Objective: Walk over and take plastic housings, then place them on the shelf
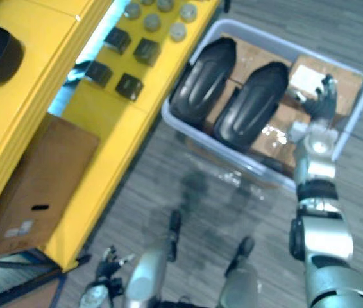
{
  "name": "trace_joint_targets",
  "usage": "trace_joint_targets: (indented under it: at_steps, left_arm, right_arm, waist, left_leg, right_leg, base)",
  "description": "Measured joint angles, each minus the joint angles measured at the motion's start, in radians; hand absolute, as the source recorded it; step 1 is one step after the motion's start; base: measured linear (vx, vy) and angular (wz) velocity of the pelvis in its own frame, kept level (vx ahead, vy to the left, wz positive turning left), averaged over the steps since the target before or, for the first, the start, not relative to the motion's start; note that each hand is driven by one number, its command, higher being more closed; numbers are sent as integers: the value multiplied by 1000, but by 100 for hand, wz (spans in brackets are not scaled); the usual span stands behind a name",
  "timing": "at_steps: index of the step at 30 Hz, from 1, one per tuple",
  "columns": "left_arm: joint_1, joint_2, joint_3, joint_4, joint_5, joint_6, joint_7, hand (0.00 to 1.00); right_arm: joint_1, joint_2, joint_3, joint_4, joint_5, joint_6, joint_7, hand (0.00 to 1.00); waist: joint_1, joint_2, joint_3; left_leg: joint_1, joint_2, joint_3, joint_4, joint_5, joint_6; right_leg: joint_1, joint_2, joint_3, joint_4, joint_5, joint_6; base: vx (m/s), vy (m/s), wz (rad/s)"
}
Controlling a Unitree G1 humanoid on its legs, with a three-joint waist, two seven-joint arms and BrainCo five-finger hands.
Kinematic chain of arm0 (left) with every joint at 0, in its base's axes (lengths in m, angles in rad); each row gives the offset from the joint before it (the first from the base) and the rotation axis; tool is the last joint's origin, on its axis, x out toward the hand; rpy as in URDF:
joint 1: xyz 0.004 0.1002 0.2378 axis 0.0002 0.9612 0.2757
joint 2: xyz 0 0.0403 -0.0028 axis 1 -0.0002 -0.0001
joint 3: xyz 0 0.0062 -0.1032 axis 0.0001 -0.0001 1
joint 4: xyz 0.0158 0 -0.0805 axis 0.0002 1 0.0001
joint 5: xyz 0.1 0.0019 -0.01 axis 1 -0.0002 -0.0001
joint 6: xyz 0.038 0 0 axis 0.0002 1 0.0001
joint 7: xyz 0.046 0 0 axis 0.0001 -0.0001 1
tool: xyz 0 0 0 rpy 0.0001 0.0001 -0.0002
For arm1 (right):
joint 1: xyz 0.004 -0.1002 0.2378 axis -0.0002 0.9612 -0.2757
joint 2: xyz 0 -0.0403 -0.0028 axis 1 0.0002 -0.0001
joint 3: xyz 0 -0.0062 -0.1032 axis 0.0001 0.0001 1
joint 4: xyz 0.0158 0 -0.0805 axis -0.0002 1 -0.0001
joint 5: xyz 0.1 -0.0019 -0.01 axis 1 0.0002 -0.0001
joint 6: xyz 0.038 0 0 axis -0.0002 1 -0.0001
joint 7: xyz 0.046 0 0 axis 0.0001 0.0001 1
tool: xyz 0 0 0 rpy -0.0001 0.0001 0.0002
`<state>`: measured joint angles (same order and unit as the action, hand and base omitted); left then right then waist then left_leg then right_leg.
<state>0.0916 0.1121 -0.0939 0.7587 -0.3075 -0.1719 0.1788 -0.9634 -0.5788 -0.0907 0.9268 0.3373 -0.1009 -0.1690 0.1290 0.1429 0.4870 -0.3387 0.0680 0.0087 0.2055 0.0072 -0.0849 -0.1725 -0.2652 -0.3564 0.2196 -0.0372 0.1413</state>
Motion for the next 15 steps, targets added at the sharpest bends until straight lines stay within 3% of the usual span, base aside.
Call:
trace_joint_targets:
  at_steps: [4,6,12,15]
  left_arm:
    - [-19,-1,-34,17,-10,0,-7,0]
    - [-34,-2,-49,19,-12,0,-8,0]
    - [-37,6,-83,28,-49,-1,-15,0]
    - [-44,8,-86,31,-49,0,-26,0]
  right_arm:
    - [-26,-17,35,76,-35,64,-6,0]
    - [-47,-39,35,102,-39,118,-20,0]
    - [-115,-56,38,131,-78,214,-33,0]
    - [-120,-58,56,139,-85,219,-30,0]
  waist:
    - [15,29,14]
    - [23,46,21]
    - [24,52,22]
    - [25,53,21]
  left_leg:
    - [-11,0,-1,3,2,2]
    - [-16,-6,0,-7,11,6]
    - [-30,-11,-1,-25,31,7]
    - [-31,-15,-1,-27,34,9]
  right_leg:
    - [-20,-5,0,23,-5,-6]
    - [-36,-14,0,38,-11,-9]
    - [-63,-21,-1,52,-15,-6]
    - [-67,-26,0,56,-16,-6]
  base:
    - [0,0,0]
    - [-37,7,0]
    - [-27,-4,2]
    - [0,0,0]
